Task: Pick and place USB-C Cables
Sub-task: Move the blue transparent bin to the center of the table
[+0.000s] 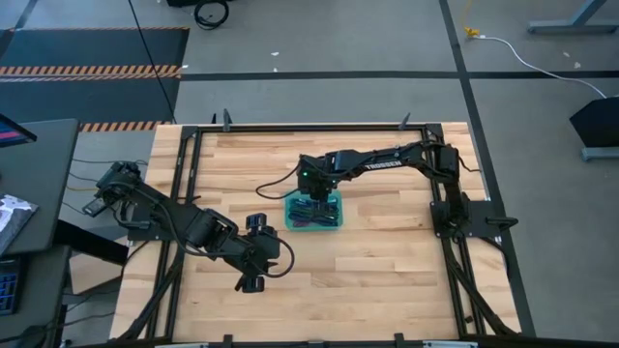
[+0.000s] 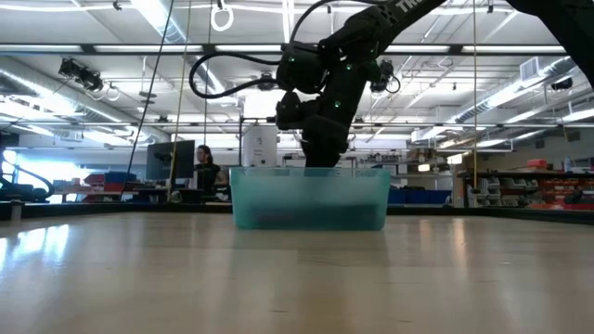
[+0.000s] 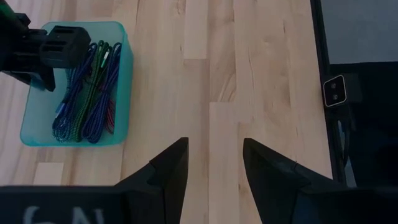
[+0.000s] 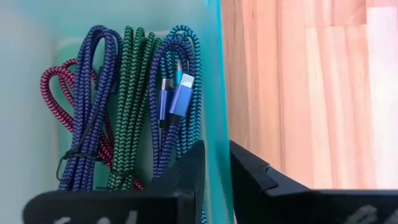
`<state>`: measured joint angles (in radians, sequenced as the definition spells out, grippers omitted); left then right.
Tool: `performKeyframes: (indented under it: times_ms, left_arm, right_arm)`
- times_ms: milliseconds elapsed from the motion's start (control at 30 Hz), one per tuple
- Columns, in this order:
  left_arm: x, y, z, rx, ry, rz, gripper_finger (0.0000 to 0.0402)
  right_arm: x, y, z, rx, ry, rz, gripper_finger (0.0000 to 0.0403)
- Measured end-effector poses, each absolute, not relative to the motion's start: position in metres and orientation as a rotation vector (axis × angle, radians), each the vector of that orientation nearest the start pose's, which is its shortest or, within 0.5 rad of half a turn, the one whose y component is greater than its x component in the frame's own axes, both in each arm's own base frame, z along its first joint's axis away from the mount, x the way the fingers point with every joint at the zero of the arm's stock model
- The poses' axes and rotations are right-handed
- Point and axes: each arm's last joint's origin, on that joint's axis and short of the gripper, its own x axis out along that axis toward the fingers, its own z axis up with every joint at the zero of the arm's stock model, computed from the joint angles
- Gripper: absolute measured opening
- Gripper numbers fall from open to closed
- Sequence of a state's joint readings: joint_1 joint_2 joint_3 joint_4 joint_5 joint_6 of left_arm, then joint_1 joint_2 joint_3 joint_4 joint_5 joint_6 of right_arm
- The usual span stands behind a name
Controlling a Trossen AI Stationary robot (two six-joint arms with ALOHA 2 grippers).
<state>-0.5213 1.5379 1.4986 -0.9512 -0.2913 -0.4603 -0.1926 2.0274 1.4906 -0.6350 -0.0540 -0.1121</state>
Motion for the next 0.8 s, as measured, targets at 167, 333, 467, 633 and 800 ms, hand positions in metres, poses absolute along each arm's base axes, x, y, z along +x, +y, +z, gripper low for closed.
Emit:
performKeyframes:
  times_ms: [167,333,467,633,800]
  left_arm:
    - [0.274,-0.148,0.338,-0.038,0.929,0.004,0.0160]
    - [0.274,-0.148,0.338,-0.041,0.929,0.006,0.0160]
    - [0.273,-0.148,0.338,-0.039,0.932,0.005,0.0160]
    - [0.271,-0.152,0.338,-0.031,0.935,-0.008,0.0160]
    - [0.268,-0.155,0.337,-0.019,0.942,-0.020,0.0160]
  right_arm:
    - [0.408,-0.077,0.178,0.051,1.168,-0.066,0.0068]
    - [0.408,-0.078,0.178,0.061,1.169,-0.098,0.0068]
    - [0.408,-0.079,0.178,0.060,1.166,-0.099,0.0068]
    - [0.407,-0.077,0.184,0.062,1.151,-0.089,0.0068]
    - [0.402,-0.073,0.200,0.068,1.129,-0.080,0.0068]
